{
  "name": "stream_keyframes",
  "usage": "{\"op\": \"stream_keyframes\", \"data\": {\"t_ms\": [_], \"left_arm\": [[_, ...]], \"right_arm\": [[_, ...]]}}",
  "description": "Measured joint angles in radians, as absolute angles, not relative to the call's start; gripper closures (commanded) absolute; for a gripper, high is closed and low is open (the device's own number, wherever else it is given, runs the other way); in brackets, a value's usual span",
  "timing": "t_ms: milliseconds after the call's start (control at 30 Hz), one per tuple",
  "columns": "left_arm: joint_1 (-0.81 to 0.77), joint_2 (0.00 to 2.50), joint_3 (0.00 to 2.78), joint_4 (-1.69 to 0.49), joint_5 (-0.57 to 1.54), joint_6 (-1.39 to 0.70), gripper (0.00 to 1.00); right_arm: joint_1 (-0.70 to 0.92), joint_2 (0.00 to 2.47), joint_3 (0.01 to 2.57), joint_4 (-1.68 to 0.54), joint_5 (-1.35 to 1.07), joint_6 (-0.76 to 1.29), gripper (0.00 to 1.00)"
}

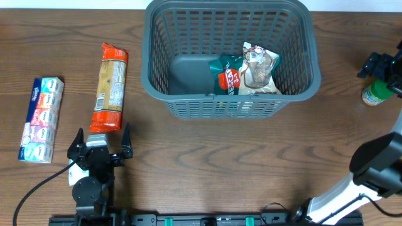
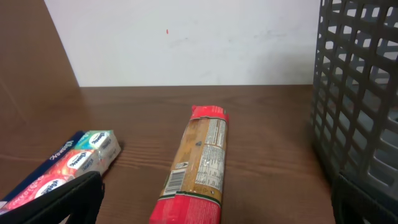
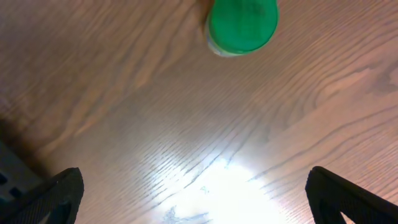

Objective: Pack container
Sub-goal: 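Move the right gripper over the green-lidded jar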

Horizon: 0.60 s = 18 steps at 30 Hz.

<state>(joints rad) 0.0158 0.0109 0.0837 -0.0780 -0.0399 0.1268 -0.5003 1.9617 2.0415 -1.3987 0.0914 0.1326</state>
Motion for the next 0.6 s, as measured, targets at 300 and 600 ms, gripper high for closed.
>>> {"op": "stream_keyframes", "data": {"t_ms": [300, 600], "left_arm": [[0.016, 0.011, 0.084, -0.078, -0.040, 0.127, 0.01], [0.016, 0.011, 0.084, -0.078, -0.040, 0.126, 0.01]], "right_arm": [[-0.588, 2.009, 2.212, -1.421, 0.060, 0.128, 0.01], [-0.667, 2.090, 2.241, -1.425, -0.001, 0.121, 0.01]]}}
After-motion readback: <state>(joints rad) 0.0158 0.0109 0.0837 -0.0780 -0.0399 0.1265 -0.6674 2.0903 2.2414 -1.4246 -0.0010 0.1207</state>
